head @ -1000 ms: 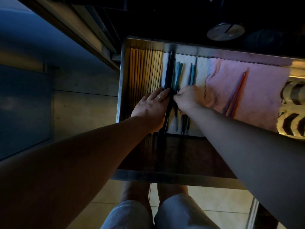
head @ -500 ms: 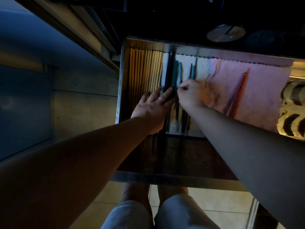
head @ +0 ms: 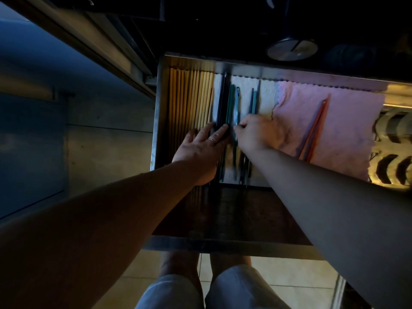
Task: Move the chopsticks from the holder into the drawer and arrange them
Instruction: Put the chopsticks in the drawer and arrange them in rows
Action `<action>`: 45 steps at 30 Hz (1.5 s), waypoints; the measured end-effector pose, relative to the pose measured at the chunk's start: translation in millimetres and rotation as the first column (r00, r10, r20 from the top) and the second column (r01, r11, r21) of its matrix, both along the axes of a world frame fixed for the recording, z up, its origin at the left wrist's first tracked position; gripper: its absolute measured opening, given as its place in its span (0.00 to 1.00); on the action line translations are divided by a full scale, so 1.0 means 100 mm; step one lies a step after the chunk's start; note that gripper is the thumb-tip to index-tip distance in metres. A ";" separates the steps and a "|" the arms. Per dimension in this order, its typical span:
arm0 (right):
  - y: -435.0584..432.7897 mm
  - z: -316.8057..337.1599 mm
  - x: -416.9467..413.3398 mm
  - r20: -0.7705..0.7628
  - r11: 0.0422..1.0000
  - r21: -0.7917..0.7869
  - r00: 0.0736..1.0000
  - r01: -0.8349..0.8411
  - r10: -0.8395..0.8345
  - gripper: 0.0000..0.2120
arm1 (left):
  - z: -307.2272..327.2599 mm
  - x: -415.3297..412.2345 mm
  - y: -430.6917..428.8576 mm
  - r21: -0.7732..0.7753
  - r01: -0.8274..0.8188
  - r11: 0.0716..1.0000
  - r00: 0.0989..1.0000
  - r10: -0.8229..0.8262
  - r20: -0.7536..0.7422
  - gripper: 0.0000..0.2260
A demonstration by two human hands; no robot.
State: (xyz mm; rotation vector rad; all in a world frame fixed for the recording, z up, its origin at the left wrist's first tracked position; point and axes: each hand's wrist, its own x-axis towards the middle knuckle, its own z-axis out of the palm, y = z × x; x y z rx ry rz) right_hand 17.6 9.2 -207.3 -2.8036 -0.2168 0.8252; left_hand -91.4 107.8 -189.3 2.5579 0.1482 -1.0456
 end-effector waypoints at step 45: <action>0.02 0.08 0.20 -0.136 0.990 0.011 0.981 0.143 -0.140 0.14 | 0.07 0.03 -0.02 -0.001 -0.073 0.997 0.996 0.073 0.044 0.34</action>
